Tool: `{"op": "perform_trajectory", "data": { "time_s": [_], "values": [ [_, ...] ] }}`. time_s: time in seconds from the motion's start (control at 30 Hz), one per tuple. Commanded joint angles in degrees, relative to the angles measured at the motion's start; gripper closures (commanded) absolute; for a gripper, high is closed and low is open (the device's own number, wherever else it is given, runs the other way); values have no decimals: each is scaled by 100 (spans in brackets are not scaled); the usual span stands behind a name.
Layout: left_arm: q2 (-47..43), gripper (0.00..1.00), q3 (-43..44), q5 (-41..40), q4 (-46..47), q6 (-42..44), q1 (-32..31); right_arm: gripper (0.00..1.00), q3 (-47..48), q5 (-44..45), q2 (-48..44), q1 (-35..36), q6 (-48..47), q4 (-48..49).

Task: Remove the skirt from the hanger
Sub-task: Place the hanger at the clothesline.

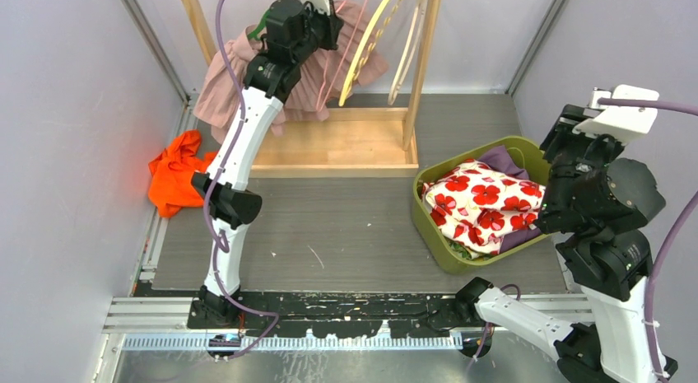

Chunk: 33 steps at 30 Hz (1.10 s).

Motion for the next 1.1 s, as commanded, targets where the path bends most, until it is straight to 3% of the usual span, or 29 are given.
{"op": "perform_trajectory", "data": {
  "time_s": [0.0, 0.33, 0.5, 0.73, 0.87, 1.07],
  "values": [
    [-86, 92, 240, -174, 629, -161, 19, 55, 157, 235, -133, -25, -208, 388],
    [-444, 100, 45, 41, 736, -202, 54, 56, -56, 280, -217, -18, -227, 409],
    [-1040, 100, -605, 64, 1521, -377, 55, 56, -217, 243, -221, -24, -198, 482],
    [-1075, 100, -418, 157, 1759, -580, 55, 56, -456, 234, -279, -19, -298, 787],
    [-657, 100, 228, 133, 1595, -643, 80, 56, -507, 238, -279, -18, -470, 943],
    [-298, 99, 323, 133, 1890, -859, 116, 56, -477, 375, -320, -16, -594, 1092]
  ]
}}
